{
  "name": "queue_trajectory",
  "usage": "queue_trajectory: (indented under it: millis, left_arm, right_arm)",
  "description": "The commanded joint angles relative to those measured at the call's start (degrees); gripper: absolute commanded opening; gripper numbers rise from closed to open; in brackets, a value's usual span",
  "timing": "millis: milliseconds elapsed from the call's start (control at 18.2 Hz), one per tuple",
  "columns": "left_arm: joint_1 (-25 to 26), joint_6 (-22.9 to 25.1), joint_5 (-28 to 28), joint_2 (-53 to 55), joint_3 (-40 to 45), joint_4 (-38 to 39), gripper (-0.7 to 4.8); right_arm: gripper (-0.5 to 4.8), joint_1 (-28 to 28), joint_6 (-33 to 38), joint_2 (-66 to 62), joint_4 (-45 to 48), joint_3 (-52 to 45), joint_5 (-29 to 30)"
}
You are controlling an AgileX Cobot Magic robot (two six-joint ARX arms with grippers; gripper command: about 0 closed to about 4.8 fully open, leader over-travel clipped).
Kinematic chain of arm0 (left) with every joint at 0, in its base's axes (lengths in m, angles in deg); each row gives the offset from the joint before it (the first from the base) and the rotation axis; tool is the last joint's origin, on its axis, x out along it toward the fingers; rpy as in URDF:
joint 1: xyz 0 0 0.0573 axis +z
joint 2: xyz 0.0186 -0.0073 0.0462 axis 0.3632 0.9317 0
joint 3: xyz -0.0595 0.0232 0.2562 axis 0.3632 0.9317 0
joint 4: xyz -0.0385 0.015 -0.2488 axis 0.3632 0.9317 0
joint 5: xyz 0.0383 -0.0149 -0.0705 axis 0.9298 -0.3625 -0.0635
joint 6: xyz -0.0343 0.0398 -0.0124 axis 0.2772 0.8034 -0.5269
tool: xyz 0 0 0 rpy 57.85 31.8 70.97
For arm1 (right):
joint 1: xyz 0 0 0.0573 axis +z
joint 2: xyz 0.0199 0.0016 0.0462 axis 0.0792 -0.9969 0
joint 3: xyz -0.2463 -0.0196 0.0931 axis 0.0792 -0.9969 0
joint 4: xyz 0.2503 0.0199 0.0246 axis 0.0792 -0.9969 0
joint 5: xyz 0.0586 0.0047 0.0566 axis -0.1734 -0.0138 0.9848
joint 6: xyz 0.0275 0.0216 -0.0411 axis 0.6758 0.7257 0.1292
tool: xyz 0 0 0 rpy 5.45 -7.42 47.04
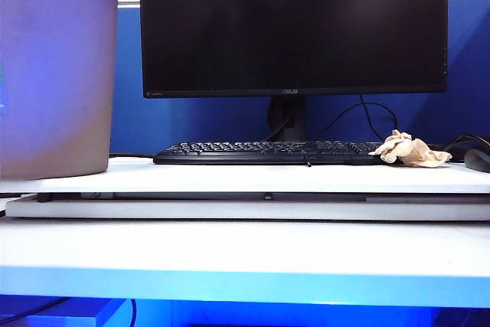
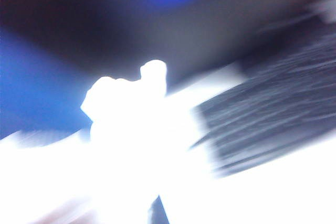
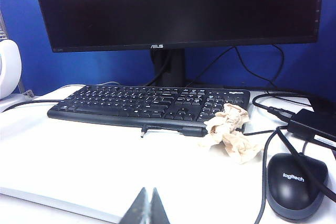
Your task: Pick up all paper balls from the table and place them in the pink trash can.
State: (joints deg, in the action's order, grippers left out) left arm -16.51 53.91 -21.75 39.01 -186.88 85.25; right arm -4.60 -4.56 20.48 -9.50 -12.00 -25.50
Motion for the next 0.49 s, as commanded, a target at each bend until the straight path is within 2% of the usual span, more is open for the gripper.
queue_trajectory:
  millis: [55,165,385,494]
  left_arm:
    - [5.4,-2.47,7.56,-4.57,0.11,12.7,-0.06]
    - [8.24,-5.7,7.76,-7.02,0.22,16.48,-0.06]
    - [9.11,-4.59,7.54,-9.92,0.24,16.48,0.05]
    - [9.62,-4.59,7.54,-9.92,0.26,16.48,1.38]
  right_arm:
    - [-0.04,0.07,0.04,0.09,0.83,-0.17,0.0]
    - [-0.04,0.07,0.04,0.09,0.79,-0.17,0.0]
    - [-0.04,-0.02,0.04,0.09,1.01,-0.17,-1.01]
    - [-0.04,0.04,0.04,0.09,1.18,-0.17,-1.2]
